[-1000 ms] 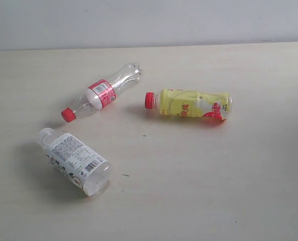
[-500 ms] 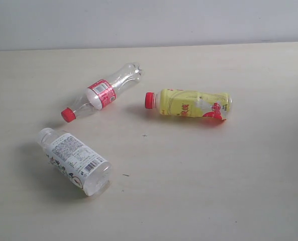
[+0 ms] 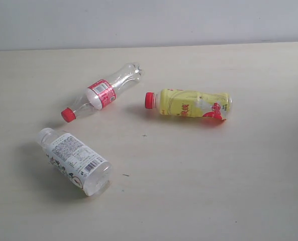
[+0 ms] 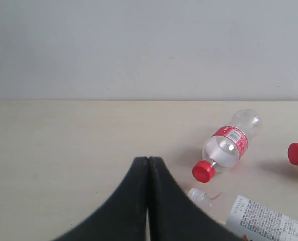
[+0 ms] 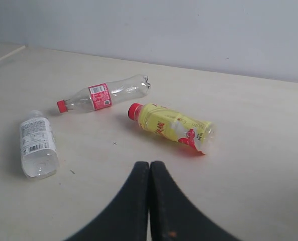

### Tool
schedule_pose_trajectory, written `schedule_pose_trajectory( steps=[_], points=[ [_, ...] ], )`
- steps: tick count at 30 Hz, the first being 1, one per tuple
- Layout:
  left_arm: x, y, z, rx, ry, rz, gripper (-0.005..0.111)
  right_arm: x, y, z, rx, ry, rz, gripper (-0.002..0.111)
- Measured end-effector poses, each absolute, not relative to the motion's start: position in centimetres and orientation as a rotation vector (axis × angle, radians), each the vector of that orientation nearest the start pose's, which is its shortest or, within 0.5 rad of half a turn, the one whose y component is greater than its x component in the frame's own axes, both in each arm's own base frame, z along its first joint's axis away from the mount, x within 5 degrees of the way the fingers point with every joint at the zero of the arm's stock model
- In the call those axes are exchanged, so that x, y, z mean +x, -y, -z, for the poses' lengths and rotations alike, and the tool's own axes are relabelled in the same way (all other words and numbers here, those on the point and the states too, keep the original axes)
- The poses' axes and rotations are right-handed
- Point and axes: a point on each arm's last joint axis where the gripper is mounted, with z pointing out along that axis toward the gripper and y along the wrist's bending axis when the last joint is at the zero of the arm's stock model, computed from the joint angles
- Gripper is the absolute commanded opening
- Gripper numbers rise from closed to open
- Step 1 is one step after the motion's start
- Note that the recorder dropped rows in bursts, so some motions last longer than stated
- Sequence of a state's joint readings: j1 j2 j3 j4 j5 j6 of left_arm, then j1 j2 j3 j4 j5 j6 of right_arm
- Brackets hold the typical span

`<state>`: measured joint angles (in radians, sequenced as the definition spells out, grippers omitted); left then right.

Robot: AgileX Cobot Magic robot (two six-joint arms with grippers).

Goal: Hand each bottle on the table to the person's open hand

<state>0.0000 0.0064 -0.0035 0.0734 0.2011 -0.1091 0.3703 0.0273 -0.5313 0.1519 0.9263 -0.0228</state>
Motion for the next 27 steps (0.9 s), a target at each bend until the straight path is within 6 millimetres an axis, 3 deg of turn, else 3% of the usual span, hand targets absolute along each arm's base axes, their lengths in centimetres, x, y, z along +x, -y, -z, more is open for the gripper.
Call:
schedule_pose_trajectory(
  steps=[27],
  points=[
    [5.62, -0.13, -19.58, -0.042, -1.687, 0.016, 0.000, -0.42, -1.10, -29.81, -0.370, -1.883, -0.424, 0.000]
  ],
)
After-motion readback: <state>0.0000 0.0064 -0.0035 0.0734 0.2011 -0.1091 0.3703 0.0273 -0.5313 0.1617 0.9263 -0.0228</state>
